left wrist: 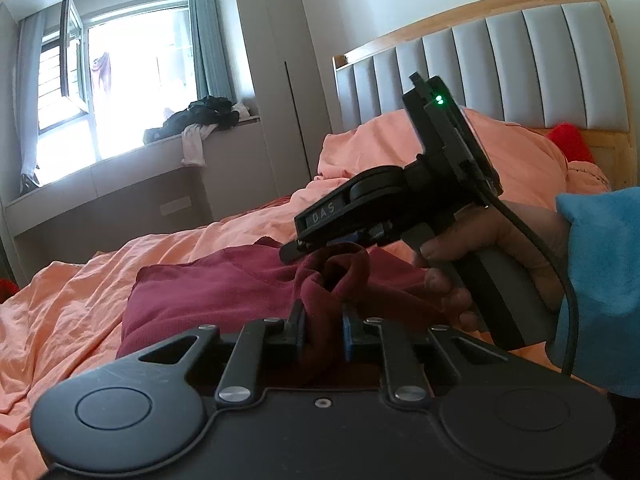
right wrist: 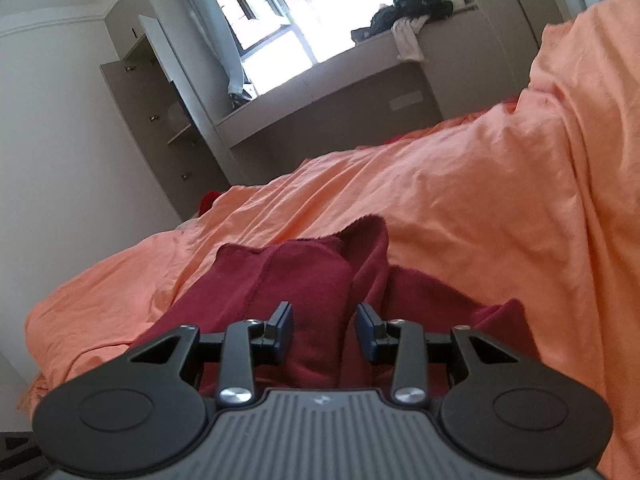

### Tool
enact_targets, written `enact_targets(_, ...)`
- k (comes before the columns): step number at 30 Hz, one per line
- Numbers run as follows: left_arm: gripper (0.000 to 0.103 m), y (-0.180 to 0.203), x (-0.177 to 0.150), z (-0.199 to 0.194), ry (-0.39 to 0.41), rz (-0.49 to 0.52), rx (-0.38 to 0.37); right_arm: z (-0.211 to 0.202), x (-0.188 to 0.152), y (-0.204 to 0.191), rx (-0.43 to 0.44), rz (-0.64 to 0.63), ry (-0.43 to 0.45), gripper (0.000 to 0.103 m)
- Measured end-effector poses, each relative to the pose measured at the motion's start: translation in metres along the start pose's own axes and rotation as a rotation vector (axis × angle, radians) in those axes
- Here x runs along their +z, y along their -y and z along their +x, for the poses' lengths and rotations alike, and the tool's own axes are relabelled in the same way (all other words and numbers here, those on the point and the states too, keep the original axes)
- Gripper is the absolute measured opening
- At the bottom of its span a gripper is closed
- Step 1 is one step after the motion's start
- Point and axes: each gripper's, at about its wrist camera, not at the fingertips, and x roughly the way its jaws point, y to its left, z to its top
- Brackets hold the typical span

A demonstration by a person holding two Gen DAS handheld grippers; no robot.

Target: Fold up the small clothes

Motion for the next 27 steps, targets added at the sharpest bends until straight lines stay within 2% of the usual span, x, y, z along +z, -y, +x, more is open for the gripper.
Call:
enact_targets(3,0.018,0.000,-0.001,0.001,-0.004,-0.006,0.000,-0.006,0.002,-0.004,0.001,-0.031,0.038,0.045)
enact_targets(6,0.018,0.001,-0.001,0.001,-0.003,-0.003,0.003,0.001,0.005,-0.005,0.012,-0.049,0.021,0.045)
enact_targets(10,0.018,0.001,-0.001,0.001,-0.001,-0.005,0.006,0.014,0.002,0.000,0.034,-0.006,-0.023,0.024)
enact_targets(11,0.018,0.001,-0.001,0.001,0.000,-0.005,0.007,0.014,0.002,0.000,0.031,-0.010,-0.021,0.021)
enact_targets(13,0.017,0.001,-0.001,0.002,0.005,-0.009,0.008,0.011,0.002,-0.004,0.023,-0.030,0.002,0.009)
enact_targets(18,0.016,0.003,0.008,0.004,0.034,-0.059,-0.019,-0.010,0.009,-0.012,0.017,-0.076,0.102,0.007)
enact_targets(22,0.015,0.016,0.015,0.010,0.050,-0.062,-0.046,-0.029,0.017,-0.007,0.006,-0.070,0.165,0.007)
enact_targets(27,0.015,0.031,0.018,0.020,0.044,-0.058,-0.096,-0.050,0.021,0.012,-0.062,-0.033,0.205,0.007)
